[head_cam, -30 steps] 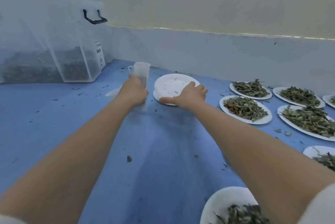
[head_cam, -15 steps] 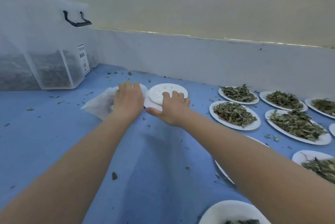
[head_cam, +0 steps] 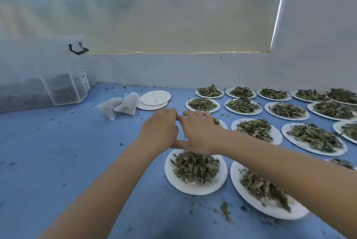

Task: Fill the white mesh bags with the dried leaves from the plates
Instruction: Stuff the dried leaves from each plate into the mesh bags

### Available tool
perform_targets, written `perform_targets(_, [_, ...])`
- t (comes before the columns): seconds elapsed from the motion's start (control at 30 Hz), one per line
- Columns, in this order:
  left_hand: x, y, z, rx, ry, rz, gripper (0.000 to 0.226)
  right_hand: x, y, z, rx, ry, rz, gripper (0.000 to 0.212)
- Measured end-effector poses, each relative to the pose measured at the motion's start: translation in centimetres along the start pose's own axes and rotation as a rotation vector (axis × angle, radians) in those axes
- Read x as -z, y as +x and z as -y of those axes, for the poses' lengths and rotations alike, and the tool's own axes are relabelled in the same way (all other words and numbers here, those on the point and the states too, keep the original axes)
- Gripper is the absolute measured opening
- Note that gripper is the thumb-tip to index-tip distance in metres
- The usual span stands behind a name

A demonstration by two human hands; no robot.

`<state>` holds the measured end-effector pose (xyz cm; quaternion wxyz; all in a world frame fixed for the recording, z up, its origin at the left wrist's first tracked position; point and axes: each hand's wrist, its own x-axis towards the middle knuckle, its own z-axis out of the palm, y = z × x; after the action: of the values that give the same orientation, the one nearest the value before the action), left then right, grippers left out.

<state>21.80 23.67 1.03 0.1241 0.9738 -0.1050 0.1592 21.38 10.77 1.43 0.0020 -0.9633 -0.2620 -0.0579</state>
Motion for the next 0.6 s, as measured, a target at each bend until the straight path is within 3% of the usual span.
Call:
perform_targets(0.2, [1.8,-6.5,-9.7,-0.165,-0.038,0.009,0.004,3.3,-12.0,-2.4,-0.003,-0.011,-0.009,0.072])
perform_targets(0.33, [1.6,-9.1,-15.7,-0.288,-0.052,0.001,0.006,4.2,-18.8,-4.4,-0.064,0.012,-0.013,0.066])
perform_targets(0.6, [-1.6,-13.0,-23.5,-0.396,-0.286,0.178,0.005,3.4,-29.2,-8.2,-0.094,0.151,-0.035,0.045])
